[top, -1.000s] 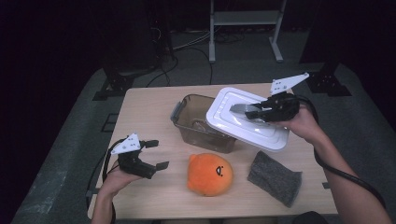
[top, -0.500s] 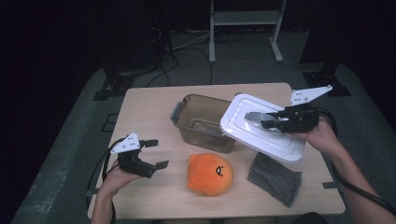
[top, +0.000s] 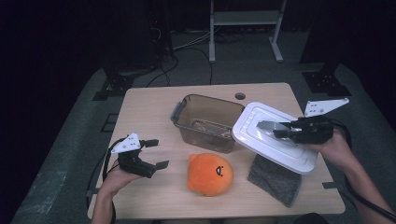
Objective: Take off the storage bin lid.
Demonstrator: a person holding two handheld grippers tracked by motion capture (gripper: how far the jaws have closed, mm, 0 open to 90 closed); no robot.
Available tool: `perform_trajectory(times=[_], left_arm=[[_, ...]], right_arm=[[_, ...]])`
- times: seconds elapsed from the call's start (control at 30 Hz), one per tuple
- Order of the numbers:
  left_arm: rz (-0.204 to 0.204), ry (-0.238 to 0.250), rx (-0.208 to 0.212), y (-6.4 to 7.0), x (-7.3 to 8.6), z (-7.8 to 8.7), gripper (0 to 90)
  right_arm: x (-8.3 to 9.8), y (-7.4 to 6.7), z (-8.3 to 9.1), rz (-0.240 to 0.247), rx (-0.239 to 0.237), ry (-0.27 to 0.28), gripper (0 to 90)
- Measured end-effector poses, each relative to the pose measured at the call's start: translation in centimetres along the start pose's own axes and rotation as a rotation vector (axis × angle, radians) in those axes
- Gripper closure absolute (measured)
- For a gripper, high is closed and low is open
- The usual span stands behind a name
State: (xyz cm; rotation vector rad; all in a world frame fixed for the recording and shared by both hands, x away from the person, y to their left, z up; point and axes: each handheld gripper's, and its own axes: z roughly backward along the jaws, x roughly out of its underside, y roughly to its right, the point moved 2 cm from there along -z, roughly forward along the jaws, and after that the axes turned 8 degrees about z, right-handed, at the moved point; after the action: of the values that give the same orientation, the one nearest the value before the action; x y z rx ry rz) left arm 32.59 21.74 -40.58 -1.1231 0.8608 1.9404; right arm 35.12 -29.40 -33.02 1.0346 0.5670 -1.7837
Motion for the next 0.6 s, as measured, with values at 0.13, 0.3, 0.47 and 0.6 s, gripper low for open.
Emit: perform_trajectory(times=[0.13,0.3,0.47,0.6], left_arm=[[-0.001,-0.002,0.003,0.0,0.0,-0.1,7.0],[-0.007,-0.013,0.008,0.3,0.1,-0.2,7.0],[-0.009,-0.005,0.009,0.5,0.0,-0.1,7.0],[-0.006,-0.005,0.004,0.3,0.0,-0.1,7.0]], right_arm=[[0.7,-0.1,0.4,-0.014,0.004,0.005,66.1],[1.6,-0.5,0.9,-0.031,0.009,0.005,66.1],[2.3,-0.7,1.5,-0.037,0.013,0.01,66.1],[2.9,-0.7,2.2,-0.058,0.028,0.013,66.1]])
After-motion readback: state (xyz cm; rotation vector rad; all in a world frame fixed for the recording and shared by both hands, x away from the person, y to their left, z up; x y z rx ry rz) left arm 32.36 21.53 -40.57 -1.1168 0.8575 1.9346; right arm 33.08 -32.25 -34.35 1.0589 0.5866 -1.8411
